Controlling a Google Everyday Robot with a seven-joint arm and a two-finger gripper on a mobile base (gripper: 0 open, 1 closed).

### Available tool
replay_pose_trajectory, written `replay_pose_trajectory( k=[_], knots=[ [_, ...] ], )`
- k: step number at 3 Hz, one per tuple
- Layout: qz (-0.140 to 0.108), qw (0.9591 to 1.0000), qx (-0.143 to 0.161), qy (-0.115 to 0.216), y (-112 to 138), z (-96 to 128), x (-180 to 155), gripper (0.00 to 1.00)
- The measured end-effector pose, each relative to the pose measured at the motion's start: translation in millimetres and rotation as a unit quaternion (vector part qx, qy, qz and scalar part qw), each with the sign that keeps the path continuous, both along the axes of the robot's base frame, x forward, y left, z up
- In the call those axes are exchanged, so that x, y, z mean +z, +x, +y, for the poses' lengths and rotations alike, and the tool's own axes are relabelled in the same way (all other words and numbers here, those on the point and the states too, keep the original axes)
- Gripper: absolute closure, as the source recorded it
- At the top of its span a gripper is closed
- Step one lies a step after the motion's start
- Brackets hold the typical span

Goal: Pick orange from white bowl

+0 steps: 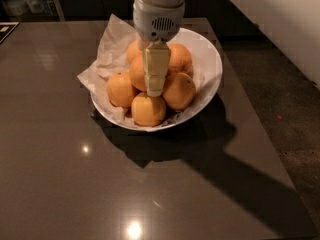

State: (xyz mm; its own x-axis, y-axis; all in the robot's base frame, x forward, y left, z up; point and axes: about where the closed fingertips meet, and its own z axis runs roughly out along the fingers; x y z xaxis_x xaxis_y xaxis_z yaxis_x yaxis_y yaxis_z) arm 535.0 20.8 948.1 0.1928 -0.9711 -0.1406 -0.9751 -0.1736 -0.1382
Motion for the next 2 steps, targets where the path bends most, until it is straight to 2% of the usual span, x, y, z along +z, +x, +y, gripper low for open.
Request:
replay_pose_trajectory(
  k=[1, 2],
  knots=[
    [0.011, 0.9999, 0.000, -0.011, 0, 2, -14, 0.21],
    [0.025, 0.9995, -0.001, -0.019, -5, -1, -31, 0.33]
  ],
)
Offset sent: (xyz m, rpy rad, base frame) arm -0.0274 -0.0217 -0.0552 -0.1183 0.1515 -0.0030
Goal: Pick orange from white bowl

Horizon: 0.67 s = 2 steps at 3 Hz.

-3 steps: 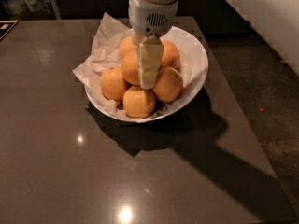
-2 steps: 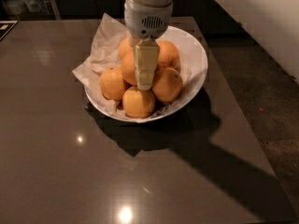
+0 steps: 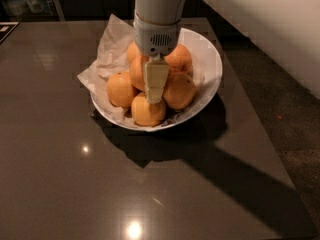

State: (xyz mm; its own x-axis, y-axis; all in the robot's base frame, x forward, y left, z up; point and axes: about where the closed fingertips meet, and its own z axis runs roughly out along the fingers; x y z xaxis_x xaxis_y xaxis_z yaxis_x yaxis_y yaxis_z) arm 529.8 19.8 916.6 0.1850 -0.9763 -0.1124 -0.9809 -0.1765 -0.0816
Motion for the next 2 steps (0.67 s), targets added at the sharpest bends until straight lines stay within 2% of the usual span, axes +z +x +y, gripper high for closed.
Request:
replay_pose_trajectory(
  k=[1, 2],
  knots=[
    [-0.010, 0.9999, 0.000, 0.009, 4.5, 5.0, 0.7, 0.49],
    [-0.010, 0.9999, 0.000, 0.009, 4.7, 5.1, 0.7, 0.73]
  ],
)
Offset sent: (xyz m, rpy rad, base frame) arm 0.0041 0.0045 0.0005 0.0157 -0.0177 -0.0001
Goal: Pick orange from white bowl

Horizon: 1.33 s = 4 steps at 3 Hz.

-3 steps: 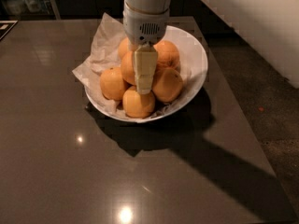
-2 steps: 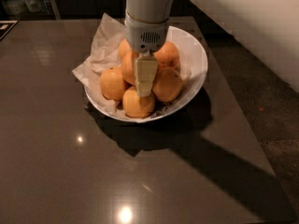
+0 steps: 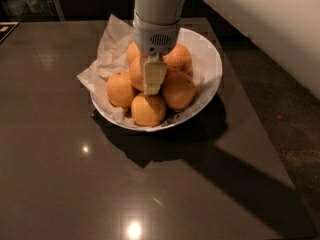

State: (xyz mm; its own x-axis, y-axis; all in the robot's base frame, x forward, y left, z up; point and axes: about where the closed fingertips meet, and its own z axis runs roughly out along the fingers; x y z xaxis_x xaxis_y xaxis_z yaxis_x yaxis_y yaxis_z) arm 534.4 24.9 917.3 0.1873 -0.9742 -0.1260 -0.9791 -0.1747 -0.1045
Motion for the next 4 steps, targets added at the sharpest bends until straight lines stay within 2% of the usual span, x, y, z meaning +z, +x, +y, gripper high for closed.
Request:
replay_pose_trajectory(
  k=[1, 2, 3, 4],
  knots=[
    [-0.032, 0.9990, 0.013, 0.028, -11, 1, 24, 0.96],
    [-0.074, 0.9927, 0.033, 0.089, -41, -6, 68, 1.00],
    [-0.097, 0.9804, 0.061, 0.160, -73, -14, 101, 1.00],
    [-0.088, 0.9764, 0.074, 0.183, -83, -9, 106, 1.00]
  ],
)
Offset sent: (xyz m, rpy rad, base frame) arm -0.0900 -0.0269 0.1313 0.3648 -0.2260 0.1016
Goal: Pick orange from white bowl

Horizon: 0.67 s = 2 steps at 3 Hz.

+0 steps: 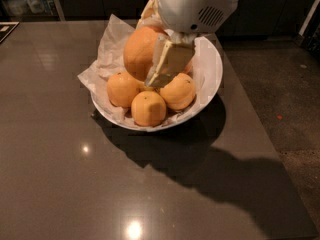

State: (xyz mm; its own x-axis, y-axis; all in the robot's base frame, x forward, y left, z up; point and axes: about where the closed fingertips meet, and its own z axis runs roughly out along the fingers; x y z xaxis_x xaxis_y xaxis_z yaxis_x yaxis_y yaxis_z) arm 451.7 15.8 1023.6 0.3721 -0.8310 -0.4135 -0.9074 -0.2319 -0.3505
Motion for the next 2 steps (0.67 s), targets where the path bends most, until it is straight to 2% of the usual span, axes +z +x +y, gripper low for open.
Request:
replay_pose_trajectory(
  k=[1, 2],
  knots=[
    [0.013, 0.9999, 0.008, 0.002, -23, 7, -4, 1.00],
    [0.040, 0.9991, 0.009, -0.001, -54, 8, -11, 1.00]
  ],
)
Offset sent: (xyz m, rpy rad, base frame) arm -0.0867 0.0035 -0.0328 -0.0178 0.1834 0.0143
